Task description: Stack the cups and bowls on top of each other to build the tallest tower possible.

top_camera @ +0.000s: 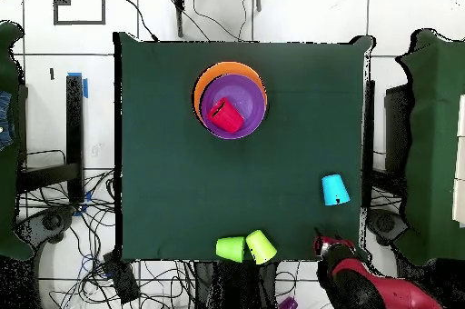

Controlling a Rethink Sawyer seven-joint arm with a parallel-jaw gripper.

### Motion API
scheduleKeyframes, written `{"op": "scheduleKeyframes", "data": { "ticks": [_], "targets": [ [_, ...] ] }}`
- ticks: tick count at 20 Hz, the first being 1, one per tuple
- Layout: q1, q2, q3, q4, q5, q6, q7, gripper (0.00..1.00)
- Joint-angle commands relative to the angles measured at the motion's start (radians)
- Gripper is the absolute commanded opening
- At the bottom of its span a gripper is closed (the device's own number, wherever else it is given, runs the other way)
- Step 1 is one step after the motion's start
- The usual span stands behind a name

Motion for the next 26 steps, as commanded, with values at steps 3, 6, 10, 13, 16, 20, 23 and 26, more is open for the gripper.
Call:
{"op": "scheduleKeyframes", "data": {
  "ticks": [3,6,10,13,16,20,23,26],
  "targets": [
    [-0.130,0.033,0.199,-0.104,-0.036,0.212,-0.231,1.00],
    [-0.174,0.051,0.243,-0.117,-0.034,0.251,-0.273,1.00],
    [-0.220,0.089,0.303,-0.133,-0.046,0.298,-0.344,1.00],
    [-0.255,0.138,0.371,-0.149,-0.068,0.330,-0.443,1.00],
    [-0.273,0.168,0.414,-0.155,-0.063,0.362,-0.503,1.00],
    [-0.282,0.211,0.453,-0.160,-0.027,0.409,-0.538,1.00],
    [-0.272,0.245,0.478,-0.174,-0.002,0.452,-0.598,1.00],
    [-0.261,0.292,0.514,-0.194,0.004,0.492,-0.710,1.00]
  ]
}}
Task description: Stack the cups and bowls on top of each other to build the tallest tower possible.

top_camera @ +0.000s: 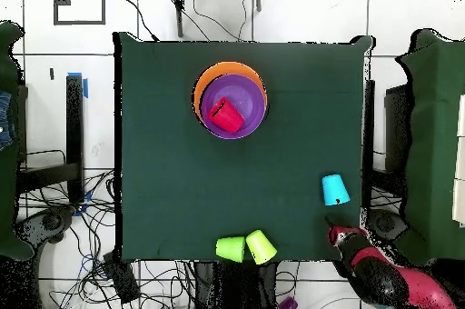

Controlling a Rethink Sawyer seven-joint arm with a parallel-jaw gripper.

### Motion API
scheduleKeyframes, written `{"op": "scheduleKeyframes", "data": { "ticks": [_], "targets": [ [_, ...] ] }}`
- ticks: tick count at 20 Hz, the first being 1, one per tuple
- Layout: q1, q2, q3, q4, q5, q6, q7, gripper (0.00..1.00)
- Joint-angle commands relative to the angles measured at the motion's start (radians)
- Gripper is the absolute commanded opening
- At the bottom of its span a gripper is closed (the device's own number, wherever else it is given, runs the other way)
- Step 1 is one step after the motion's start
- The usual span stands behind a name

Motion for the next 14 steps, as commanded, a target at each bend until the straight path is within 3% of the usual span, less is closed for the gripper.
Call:
{"op": "scheduleKeyframes", "data": {
  "ticks": [1,7,10,12,14],
  "targets": [
    [0.069,0.143,0.167,-0.134,0.011,0.203,-0.551,1.00],
    [0.141,0.178,0.217,-0.164,0.049,0.280,-0.670,1.00],
    [0.185,0.186,0.238,-0.185,0.035,0.293,-0.750,1.00],
    [0.227,0.171,0.239,-0.203,0.026,0.290,-0.739,1.00],
    [0.265,0.160,0.231,-0.221,0.052,0.286,-0.649,1.00]
  ]
}}
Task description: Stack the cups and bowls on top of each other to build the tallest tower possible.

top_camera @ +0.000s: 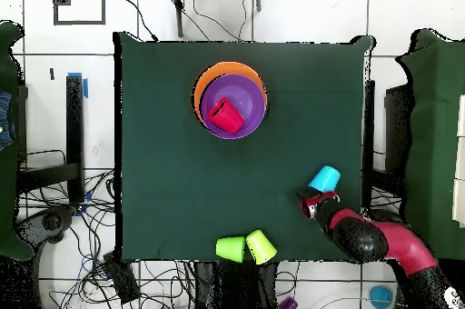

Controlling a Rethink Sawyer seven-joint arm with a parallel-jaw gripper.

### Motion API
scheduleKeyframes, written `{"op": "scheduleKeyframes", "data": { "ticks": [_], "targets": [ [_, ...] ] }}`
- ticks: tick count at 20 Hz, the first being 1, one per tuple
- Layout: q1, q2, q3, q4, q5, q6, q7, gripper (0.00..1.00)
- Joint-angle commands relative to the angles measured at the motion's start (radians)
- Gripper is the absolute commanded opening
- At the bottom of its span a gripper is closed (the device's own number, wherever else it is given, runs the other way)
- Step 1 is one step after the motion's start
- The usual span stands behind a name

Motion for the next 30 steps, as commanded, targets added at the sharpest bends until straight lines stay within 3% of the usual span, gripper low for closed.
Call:
{"op": "scheduleKeyframes", "data": {
  "ticks": [1,7,11,15,23,30],
  "targets": [
    [0.169,0.016,0.056,-0.163,0.028,0.092,-0.220,1.00],
    [0.267,-0.084,0.005,-0.138,0.082,0.019,0.035,1.00],
    [0.315,-0.157,-0.006,-0.103,0.129,-0.046,0.151,1.00],
    [0.357,-0.222,-0.030,-0.134,0.174,-0.115,0.234,1.00],
    [0.345,-0.244,-0.036,-0.180,0.182,-0.110,0.099,1.00],
    [0.342,-0.262,-0.040,-0.219,0.195,-0.069,0.052,1.00]
  ]
}}
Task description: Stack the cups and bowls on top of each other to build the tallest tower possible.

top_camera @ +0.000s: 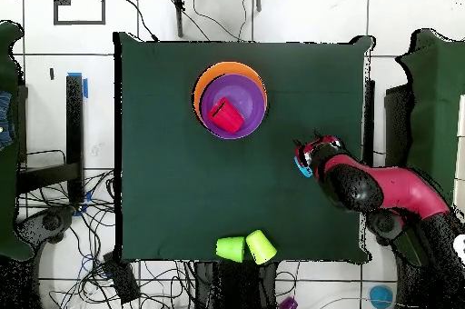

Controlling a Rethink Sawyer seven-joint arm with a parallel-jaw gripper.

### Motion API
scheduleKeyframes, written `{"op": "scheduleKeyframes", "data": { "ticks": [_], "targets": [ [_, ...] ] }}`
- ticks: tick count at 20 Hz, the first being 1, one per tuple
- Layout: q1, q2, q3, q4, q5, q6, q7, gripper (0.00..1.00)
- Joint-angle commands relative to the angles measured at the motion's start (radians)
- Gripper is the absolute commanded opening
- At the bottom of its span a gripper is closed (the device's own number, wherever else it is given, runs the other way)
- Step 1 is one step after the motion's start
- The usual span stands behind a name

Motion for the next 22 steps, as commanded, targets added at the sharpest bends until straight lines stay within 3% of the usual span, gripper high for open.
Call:
{"op": "scheduleKeyframes", "data": {
  "ticks": [1,5,8,12,15,22],
  "targets": [
    [0.036,-0.010,-0.052,-0.114,0.011,0.027,0.011,1.00],
    [0.041,-0.045,-0.085,-0.079,0.012,0.033,0.044,1.00],
    [0.062,-0.134,-0.163,0.029,0.022,0.044,0.148,1.00],
    [0.127,-0.218,-0.302,0.138,-0.021,-0.075,0.313,1.00],
    [0.185,-0.246,-0.443,0.189,-0.006,-0.193,0.461,1.00],
    [0.251,-0.248,-0.613,0.247,-0.069,-0.343,0.458,1.00]
  ]
}}
